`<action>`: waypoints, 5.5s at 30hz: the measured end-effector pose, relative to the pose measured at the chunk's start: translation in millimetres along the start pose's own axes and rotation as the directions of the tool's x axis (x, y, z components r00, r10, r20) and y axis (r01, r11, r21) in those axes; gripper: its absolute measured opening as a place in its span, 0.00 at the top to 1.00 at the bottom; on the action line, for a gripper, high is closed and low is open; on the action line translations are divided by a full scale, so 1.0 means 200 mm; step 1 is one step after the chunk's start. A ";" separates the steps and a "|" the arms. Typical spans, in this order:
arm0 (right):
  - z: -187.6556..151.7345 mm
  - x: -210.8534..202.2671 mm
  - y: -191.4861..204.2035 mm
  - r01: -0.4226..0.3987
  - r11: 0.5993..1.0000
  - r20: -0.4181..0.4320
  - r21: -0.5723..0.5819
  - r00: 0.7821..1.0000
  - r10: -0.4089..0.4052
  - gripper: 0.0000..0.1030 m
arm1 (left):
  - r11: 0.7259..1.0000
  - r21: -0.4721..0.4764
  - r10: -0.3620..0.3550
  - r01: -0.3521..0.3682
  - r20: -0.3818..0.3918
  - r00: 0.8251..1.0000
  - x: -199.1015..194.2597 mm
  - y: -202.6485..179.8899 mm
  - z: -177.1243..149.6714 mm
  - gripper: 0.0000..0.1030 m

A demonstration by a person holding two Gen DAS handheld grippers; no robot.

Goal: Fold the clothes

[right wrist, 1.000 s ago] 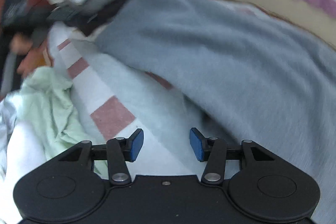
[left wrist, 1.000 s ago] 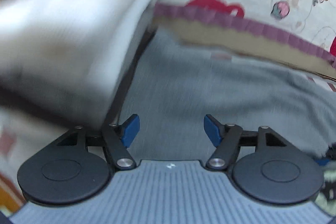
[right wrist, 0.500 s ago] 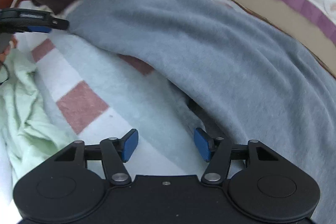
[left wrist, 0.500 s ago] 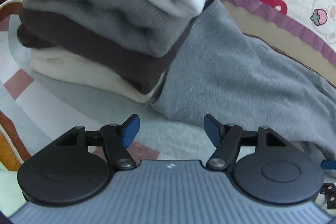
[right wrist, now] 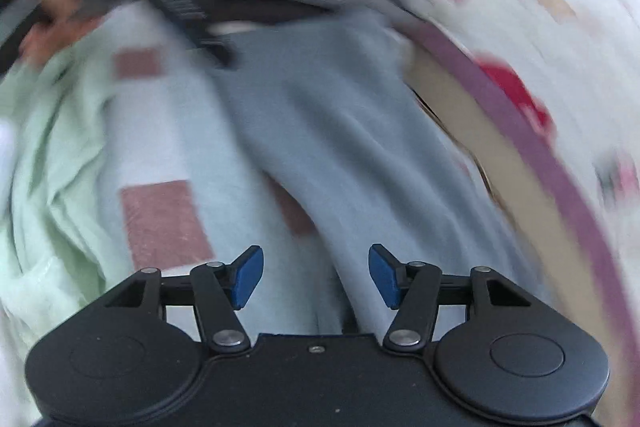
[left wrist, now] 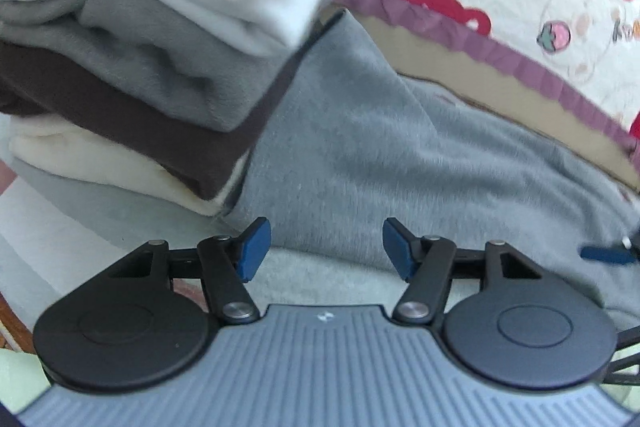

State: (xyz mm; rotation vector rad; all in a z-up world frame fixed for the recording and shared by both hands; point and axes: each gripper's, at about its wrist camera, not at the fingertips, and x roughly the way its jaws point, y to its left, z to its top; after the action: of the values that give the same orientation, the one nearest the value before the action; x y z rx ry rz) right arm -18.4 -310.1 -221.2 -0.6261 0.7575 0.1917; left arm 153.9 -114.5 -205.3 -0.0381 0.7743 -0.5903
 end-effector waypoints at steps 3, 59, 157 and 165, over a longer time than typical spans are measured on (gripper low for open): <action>0.11 0.15 0.04 -0.041 0.990 0.011 -0.133 0.999 0.043 0.42 | 1.000 -0.027 -0.017 0.016 -0.017 1.000 -0.01 0.01 0.00 0.40; -0.25 -0.06 -0.58 -0.300 0.729 0.174 0.615 0.954 0.246 0.94 | 0.959 0.113 0.231 -0.259 0.220 0.948 -0.03 -0.36 0.20 0.96; -1.09 -0.83 -0.38 0.353 0.528 -0.406 0.772 0.914 -0.017 0.38 | 0.859 0.294 0.339 -0.419 0.286 0.896 -0.36 -0.25 -0.08 0.76; -1.52 -1.14 -0.54 0.472 0.043 -0.464 0.881 0.878 -0.119 0.38 | 0.875 0.236 0.377 -0.423 0.217 0.900 -0.45 -0.20 0.00 0.69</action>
State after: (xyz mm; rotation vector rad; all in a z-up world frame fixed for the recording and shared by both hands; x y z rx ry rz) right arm -319.0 -563.7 -183.1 0.5981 0.8023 -0.8545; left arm 84.2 -101.3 -137.8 0.3261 0.5096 -0.2874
